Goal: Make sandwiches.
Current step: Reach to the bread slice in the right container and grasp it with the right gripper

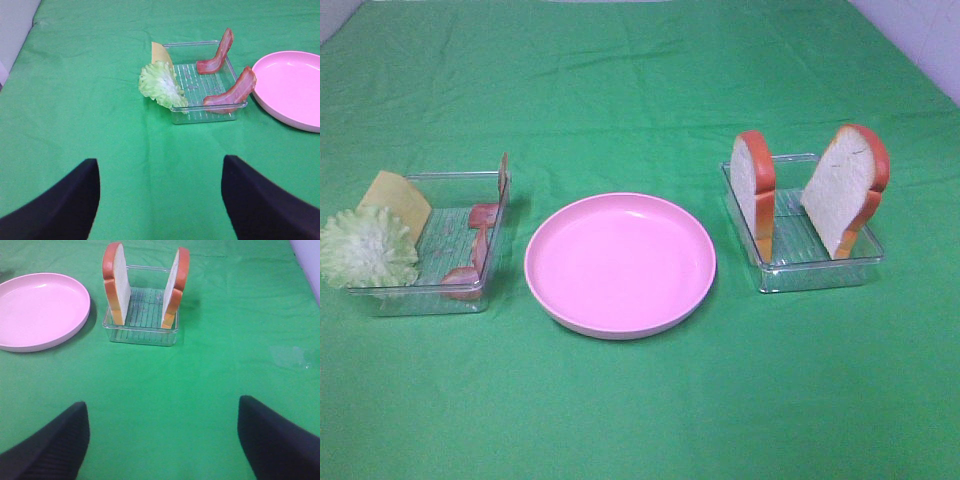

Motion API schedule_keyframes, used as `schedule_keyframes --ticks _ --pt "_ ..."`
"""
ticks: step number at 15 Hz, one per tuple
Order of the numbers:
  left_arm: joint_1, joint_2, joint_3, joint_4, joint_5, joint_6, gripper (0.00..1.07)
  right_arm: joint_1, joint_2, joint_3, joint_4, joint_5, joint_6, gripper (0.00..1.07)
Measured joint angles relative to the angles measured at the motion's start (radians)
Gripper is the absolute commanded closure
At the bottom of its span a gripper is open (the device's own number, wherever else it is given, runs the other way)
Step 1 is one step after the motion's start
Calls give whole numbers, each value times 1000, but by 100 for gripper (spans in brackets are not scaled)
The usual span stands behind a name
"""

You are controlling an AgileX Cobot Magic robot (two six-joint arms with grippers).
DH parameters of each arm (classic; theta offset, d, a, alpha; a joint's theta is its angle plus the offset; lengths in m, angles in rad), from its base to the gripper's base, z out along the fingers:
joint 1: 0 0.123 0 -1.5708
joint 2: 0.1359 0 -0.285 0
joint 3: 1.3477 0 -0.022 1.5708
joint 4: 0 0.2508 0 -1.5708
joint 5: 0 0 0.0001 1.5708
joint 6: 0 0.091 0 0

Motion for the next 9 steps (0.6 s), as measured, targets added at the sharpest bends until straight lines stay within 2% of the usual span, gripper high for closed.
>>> schedule_keyframes --ticks 9 --pt "0 0 0 0 0 0 40 0 0 0 0 0 0 32"
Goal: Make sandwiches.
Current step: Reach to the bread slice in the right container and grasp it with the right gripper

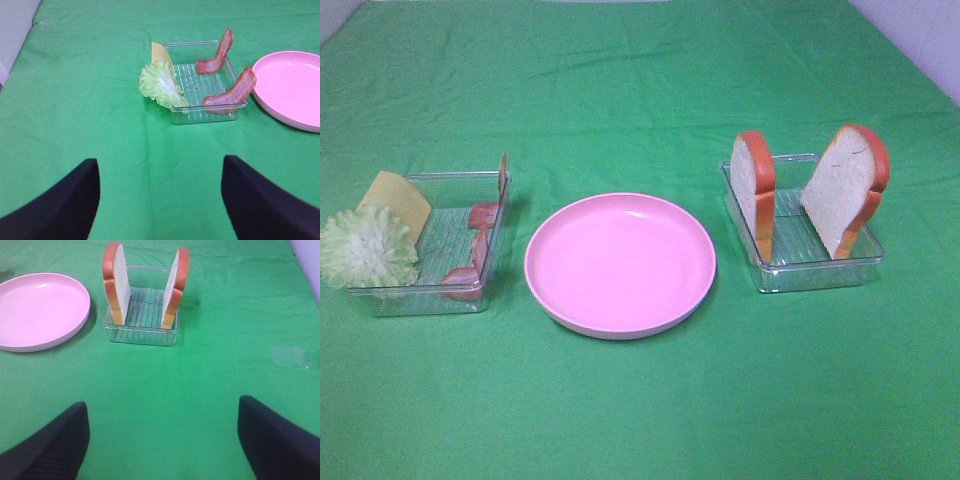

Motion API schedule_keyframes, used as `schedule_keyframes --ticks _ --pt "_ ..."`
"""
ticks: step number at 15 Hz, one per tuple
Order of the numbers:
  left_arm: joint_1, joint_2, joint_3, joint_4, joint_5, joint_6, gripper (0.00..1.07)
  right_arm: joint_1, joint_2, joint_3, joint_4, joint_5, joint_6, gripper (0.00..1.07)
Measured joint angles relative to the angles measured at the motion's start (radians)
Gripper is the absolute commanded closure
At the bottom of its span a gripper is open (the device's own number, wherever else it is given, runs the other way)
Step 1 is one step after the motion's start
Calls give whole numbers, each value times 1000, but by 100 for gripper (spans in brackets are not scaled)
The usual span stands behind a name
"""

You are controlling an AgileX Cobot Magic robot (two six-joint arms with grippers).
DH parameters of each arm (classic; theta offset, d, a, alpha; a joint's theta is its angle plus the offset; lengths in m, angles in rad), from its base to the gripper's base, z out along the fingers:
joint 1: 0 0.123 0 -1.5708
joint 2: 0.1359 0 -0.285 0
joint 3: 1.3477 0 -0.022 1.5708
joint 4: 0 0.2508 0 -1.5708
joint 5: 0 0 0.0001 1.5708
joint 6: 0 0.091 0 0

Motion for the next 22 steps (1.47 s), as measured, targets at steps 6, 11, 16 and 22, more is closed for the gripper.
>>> schedule_keyframes --ticks 6,11,16,22 --pt "0 0 0 0 0 0 40 0 0 0 0 0 0 32" --pt "0 0 0 0 0 0 40 0 0 0 0 0 0 32" --pt "0 0 0 0 0 0 40 0 0 0 0 0 0 32" --pt "0 0 0 0 0 0 40 0 0 0 0 0 0 32"
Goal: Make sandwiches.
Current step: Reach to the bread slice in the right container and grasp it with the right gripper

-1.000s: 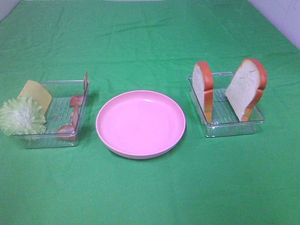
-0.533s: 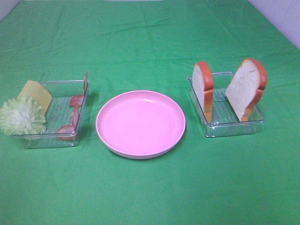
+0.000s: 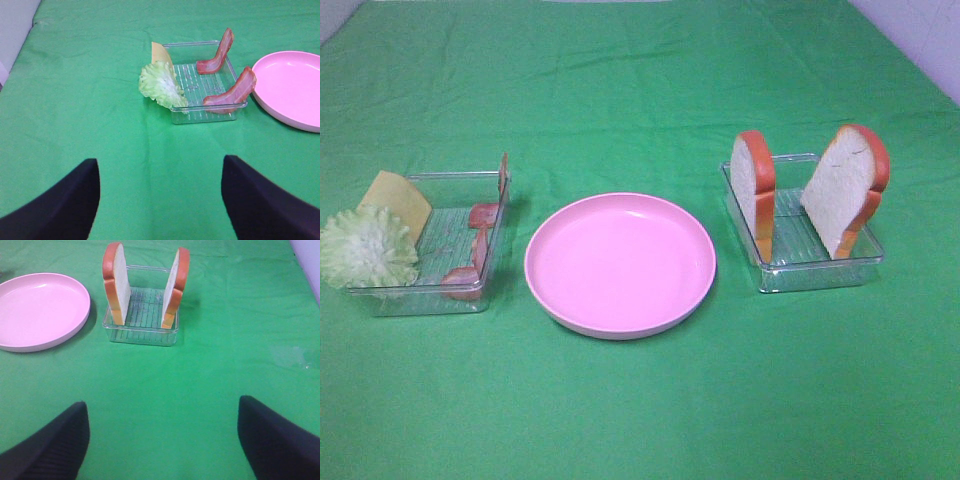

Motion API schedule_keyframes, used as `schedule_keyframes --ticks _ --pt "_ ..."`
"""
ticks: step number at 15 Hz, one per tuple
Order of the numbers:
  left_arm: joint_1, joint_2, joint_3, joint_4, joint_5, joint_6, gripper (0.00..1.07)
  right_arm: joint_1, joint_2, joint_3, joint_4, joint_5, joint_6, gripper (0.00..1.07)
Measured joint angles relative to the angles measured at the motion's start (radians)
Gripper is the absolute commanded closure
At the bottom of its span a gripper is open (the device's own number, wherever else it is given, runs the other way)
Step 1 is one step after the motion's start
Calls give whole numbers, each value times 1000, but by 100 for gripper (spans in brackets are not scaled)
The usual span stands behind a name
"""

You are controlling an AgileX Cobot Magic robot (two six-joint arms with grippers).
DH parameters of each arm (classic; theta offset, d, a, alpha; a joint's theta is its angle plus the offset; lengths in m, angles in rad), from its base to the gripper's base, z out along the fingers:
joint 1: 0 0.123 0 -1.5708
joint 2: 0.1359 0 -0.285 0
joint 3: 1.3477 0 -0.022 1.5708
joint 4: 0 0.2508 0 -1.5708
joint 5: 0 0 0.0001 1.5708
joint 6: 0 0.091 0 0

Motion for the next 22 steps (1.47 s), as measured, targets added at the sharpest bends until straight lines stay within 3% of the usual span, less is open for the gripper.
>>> schedule_keyframes --ticks 9,12,15,22 --pt "0 0 0 0 0 0 40 0 0 -2 5 -6 5 32" --pt "0 0 0 0 0 0 40 0 56 -60 24 -108 70 33" --pt "0 0 0 0 0 0 40 0 221 -126 24 -191 75 33" --pt "0 0 0 0 0 0 40 0 778 -386 64 -210 78 33"
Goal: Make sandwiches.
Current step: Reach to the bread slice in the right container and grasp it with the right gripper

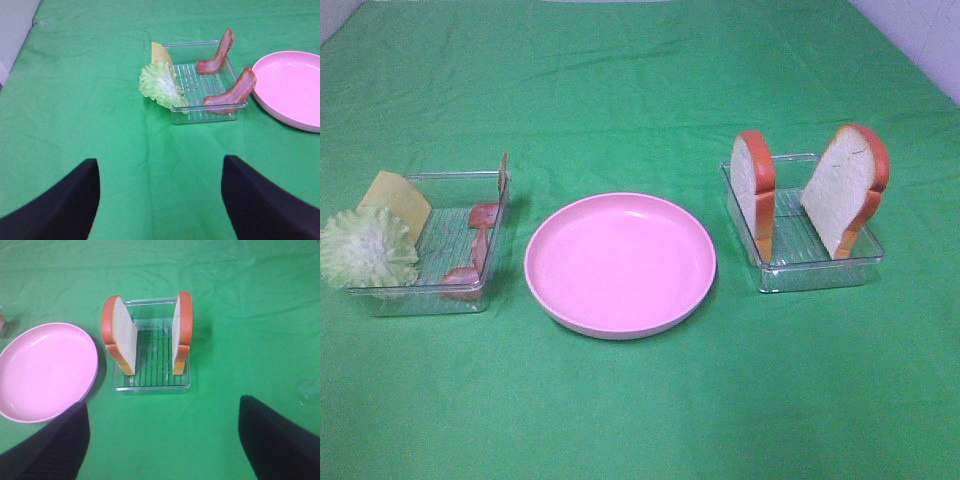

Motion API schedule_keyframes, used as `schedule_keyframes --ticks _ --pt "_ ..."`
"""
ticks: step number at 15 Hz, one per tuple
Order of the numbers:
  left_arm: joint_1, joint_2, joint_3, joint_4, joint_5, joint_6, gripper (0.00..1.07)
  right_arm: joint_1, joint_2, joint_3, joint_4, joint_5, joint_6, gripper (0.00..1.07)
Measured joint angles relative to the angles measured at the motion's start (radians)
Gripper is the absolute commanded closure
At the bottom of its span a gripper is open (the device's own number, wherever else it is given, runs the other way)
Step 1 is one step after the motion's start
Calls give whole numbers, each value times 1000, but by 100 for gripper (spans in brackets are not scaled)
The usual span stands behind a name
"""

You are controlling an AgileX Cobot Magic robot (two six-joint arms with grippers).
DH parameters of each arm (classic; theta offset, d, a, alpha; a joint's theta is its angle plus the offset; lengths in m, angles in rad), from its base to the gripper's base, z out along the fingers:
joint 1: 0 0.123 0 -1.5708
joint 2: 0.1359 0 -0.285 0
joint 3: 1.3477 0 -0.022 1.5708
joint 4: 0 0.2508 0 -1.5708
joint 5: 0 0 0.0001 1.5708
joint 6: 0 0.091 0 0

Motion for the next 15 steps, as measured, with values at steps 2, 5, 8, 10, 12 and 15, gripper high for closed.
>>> schedule_keyframes --ticks 2,5,8,10,12,15 --pt "0 0 0 0 0 0 40 0 140 -77 3 8 0 33" --pt "0 0 0 0 0 0 40 0 309 -196 17 37 1 33" --pt "0 0 0 0 0 0 40 0 551 -380 96 121 1 33" --pt "0 0 0 0 0 0 40 3 692 -493 160 167 1 33" --pt "0 0 0 0 0 0 40 29 784 -586 153 194 6 33" --pt "0 0 0 0 0 0 40 185 980 -785 38 261 85 33"
